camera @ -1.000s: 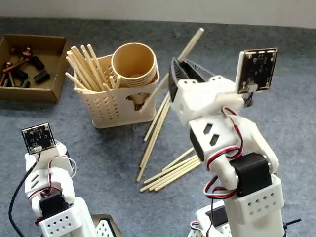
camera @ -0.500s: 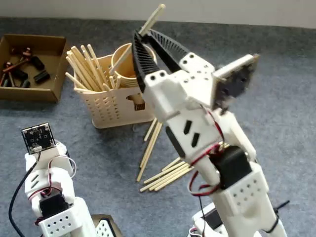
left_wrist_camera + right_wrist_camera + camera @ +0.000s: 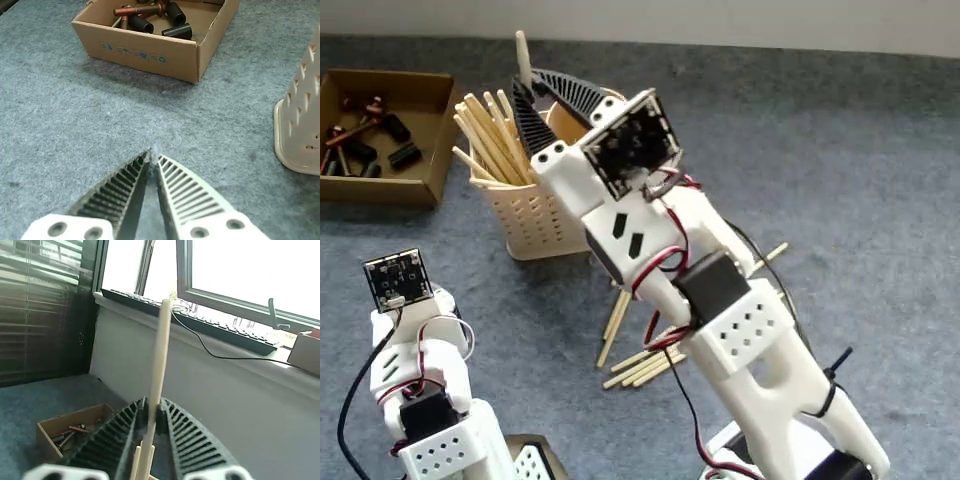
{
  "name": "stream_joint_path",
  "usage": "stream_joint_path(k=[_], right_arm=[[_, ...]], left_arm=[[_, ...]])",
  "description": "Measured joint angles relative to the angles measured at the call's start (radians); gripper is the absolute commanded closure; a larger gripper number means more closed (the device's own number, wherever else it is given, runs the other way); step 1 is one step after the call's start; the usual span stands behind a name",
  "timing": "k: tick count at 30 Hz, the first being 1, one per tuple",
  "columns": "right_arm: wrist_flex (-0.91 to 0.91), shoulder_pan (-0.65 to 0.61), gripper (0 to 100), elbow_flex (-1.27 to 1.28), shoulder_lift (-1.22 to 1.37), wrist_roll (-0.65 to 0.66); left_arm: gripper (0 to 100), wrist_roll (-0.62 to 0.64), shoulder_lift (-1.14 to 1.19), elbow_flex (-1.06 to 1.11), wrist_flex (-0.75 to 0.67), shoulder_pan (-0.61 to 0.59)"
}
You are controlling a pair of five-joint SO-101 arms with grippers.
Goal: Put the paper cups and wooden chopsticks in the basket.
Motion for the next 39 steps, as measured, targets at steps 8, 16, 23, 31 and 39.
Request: stream_joint_path(k=[8, 16, 23, 31, 39], right_arm=[[0.0, -0.002, 98.7, 0.0, 0.061, 0.008], [0.064, -0.002, 85.2, 0.0, 0.063, 0.008], [0.135, -0.002, 85.3, 0.0, 0.063, 0.008], [0.4, -0.002, 85.3, -0.12, -0.017, 0.008], [0.617, 0.106, 85.3, -0.133, -0.175, 0.008]], left_arm=[[99, 0.0, 0.0, 0.0, 0.0, 0.0], [99, 0.0, 0.0, 0.0, 0.0, 0.0], [99, 0.0, 0.0, 0.0, 0.0, 0.0], [99, 0.0, 0.0, 0.0, 0.0, 0.0], [99, 0.0, 0.0, 0.0, 0.0, 0.0]])
